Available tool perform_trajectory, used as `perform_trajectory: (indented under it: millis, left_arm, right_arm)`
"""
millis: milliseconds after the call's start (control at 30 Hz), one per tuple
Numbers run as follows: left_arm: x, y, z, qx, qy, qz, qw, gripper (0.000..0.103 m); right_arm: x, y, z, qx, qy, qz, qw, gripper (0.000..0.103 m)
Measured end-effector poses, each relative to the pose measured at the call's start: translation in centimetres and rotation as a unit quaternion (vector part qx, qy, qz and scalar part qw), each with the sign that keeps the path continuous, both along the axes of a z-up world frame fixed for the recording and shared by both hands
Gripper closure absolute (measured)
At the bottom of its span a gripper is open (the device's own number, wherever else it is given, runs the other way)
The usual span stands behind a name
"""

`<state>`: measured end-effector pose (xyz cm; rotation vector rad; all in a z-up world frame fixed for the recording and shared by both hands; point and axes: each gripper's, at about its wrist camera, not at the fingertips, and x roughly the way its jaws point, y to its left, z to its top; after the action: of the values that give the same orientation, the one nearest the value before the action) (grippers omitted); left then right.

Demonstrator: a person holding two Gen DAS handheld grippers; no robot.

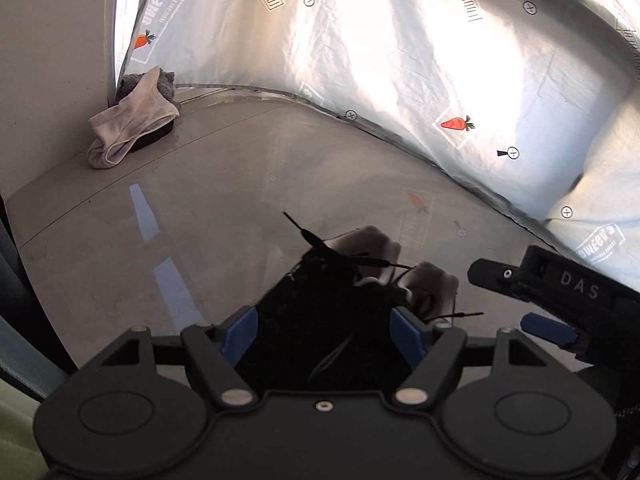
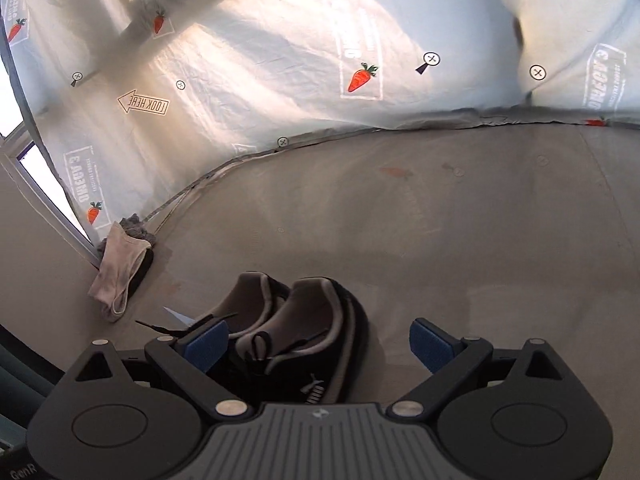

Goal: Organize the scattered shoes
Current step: 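Move the right gripper back to the black Puma sneakers, then grasp both black Puma sneakers by their heel collars with the right gripper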

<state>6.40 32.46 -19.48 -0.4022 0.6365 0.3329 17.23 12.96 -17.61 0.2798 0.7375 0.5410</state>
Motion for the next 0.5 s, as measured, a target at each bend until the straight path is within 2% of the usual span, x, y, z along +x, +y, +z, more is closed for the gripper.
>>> perform_trajectory:
  millis: [67, 133, 233, 400, 500]
  left_arm:
    - [0.5, 1.4, -0.2, -0.003, 0.002, 0.007, 1.0, 0.029]
    - [1.0, 2.8, -0.5, -0.006, 0.003, 0.015, 0.9999, 0.029]
    - [1.7, 4.9, -0.8, -0.01, 0.006, 0.026, 0.9996, 0.029]
    - [2.4, 7.7, -1.4, -0.019, 0.008, 0.041, 0.9989, 0.029]
    - [2.2, 8.4, -1.9, -0.025, 0.012, 0.047, 0.9985, 0.029]
  right_arm:
    - [0.8, 2.7, 0.4, -0.02, -0.004, -0.002, 1.0, 0.007]
    - [1.7, 4.2, 0.1, -0.026, 0.011, 0.0, 1.0, 0.007]
    - [4.2, 6.5, -1.5, -0.051, 0.065, -0.028, 0.996, 0.016]
    - [6.9, 8.0, -4.3, -0.048, 0.148, -0.048, 0.987, 0.026]
    - [7.7, 9.3, -4.8, -0.06, 0.145, -0.054, 0.986, 0.026]
